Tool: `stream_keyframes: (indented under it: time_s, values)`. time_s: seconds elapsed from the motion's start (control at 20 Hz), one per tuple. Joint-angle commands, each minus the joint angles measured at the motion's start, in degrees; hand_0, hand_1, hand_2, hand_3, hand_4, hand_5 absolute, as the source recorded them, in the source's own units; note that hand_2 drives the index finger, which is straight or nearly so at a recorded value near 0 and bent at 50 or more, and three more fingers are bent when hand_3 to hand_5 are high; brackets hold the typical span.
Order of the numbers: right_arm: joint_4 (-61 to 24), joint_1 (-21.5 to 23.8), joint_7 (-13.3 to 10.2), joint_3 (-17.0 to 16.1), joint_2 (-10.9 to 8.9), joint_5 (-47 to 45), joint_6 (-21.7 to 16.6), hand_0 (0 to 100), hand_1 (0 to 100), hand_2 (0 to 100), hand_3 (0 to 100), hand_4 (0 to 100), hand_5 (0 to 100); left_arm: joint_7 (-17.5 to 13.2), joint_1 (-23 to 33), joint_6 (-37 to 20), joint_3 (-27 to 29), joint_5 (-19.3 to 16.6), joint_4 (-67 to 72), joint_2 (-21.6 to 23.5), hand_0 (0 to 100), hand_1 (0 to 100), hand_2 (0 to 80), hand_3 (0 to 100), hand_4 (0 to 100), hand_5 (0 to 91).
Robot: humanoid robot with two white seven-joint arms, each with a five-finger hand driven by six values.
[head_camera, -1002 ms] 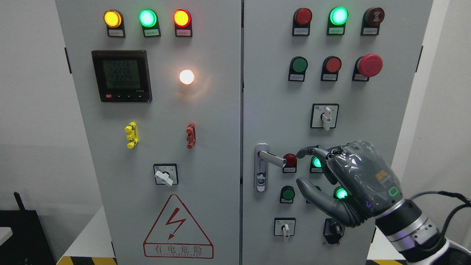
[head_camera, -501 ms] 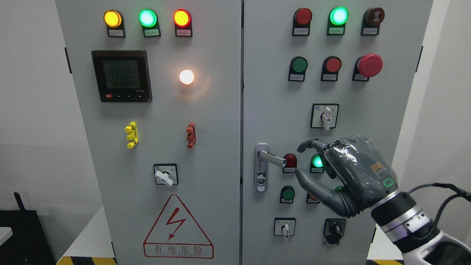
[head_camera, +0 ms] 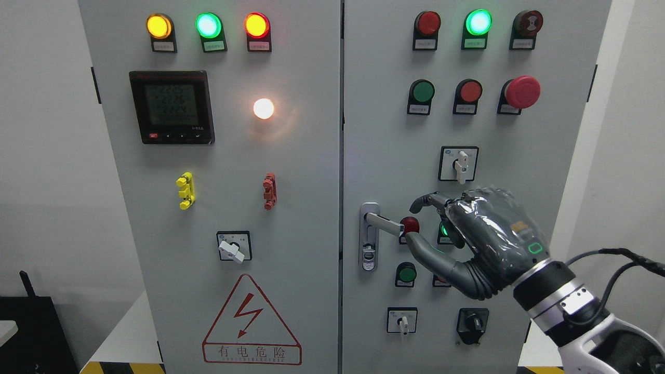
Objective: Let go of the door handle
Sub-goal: 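Move the right hand toward the silver handle with fingers open, then close the right hand fingers around the silver door handle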
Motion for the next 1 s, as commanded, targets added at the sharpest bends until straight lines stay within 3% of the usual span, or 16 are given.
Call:
stream_keyframes:
  time_s: [0.0,0.45,0.95]
  values:
    - [0.12,-2.94,1.23,1.34,0.73,-3.09,0.67,47,11,36,100,100,100,-0.02,-0.18,-0.02,0.09,0.00,0.53,0.00,12,39,0.0,0,0,0.0]
    - [0.39,-3.47,1.93,1.34,0.99,-7.05,1.72,50,15,37,100,100,100,-0.02,-0.09,-0.02,0.09,0.00,0.53,0.00,12,39,0.0,0,0,0.0]
    - [1.70,-3.47,2.02,1.78,3.98,-7.05,4.98,50,16,37,100,100,100,-0.02,-0.18,-0.02,0.09,0.00,0.53,0.00,12,39,0.0,0,0,0.0]
